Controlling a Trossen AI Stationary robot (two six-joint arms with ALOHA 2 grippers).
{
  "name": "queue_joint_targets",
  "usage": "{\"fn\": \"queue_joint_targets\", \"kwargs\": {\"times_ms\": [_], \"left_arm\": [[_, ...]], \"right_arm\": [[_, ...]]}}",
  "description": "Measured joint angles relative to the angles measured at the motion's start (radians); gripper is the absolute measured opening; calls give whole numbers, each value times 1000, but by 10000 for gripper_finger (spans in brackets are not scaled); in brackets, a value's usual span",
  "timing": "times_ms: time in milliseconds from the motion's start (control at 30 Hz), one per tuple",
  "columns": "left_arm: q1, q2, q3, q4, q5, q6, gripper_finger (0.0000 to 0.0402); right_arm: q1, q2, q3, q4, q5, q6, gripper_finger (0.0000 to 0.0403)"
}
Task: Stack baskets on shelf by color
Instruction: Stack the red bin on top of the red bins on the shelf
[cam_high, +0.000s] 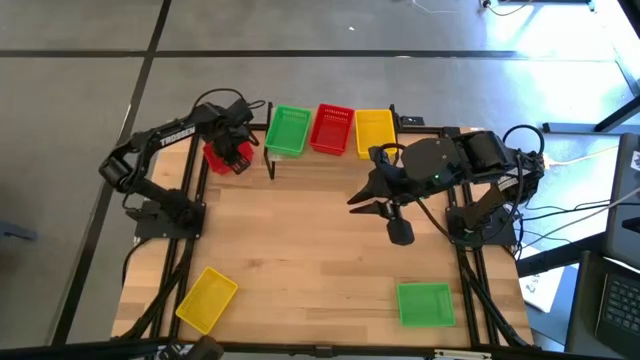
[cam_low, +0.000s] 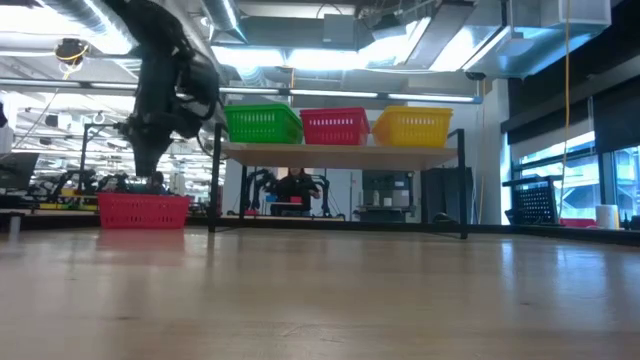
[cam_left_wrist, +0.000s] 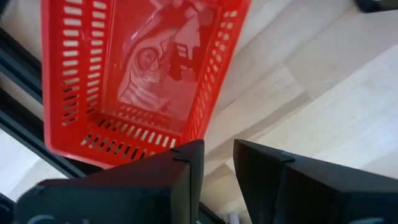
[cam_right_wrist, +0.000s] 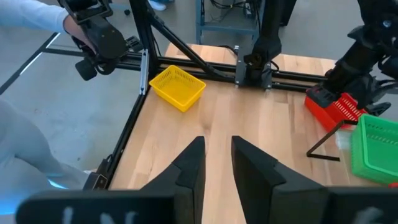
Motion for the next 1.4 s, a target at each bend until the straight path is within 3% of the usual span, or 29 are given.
{"fn": "queue_joint_targets", "kwargs": {"times_ms": [1167,1400], "left_arm": [[6,145,-1,113,-17,86,78],[6,159,-1,136,-86,98,78]], "right_arm": [[0,0,0,-7,1,-5,74],[0,0,0,-7,1,-4,74]]}}
